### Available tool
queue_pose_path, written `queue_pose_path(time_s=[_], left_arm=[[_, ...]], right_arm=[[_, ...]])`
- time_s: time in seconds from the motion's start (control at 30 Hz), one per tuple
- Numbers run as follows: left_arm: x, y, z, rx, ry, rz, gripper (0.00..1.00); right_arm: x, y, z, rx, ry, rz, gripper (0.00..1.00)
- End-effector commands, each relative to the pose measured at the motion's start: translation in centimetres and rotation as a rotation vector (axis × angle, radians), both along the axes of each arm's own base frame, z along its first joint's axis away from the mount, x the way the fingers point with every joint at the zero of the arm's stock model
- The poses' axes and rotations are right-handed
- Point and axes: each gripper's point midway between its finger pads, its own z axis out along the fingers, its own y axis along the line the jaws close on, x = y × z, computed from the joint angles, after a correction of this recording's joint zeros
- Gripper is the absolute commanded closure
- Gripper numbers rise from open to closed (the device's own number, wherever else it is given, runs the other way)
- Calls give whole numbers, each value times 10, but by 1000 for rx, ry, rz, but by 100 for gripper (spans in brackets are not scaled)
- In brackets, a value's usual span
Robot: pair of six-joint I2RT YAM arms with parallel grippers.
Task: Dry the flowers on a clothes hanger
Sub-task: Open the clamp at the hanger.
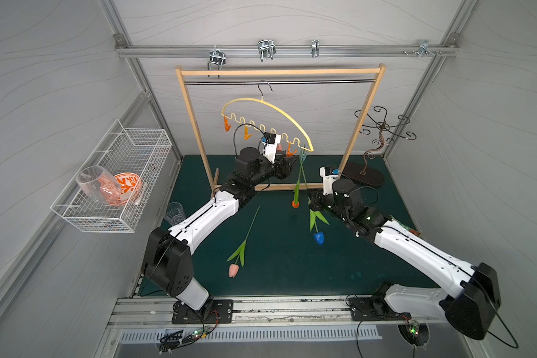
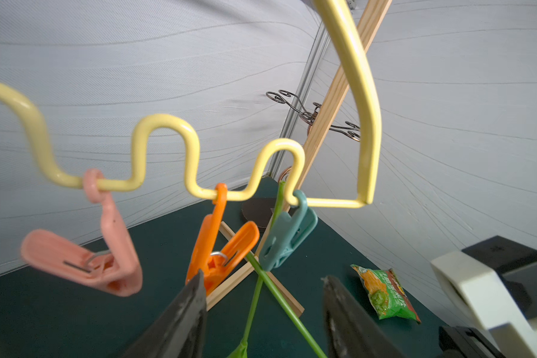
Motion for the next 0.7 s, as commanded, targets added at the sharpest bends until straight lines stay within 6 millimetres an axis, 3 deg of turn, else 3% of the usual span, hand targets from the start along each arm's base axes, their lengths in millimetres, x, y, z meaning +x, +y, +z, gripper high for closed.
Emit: queue_pose_path(time_s=[0.0, 0.3, 0.67], left_arm=[[6, -2, 24, -2, -87, 20, 39], [7, -12, 22, 53, -148, 77, 43], [14, -2, 26, 43, -173, 135, 45]], right_arm=[[5, 3, 20, 33, -44, 4, 100], [6, 2, 17, 41, -40, -8, 100], [1, -2, 24, 48, -56, -3, 100]])
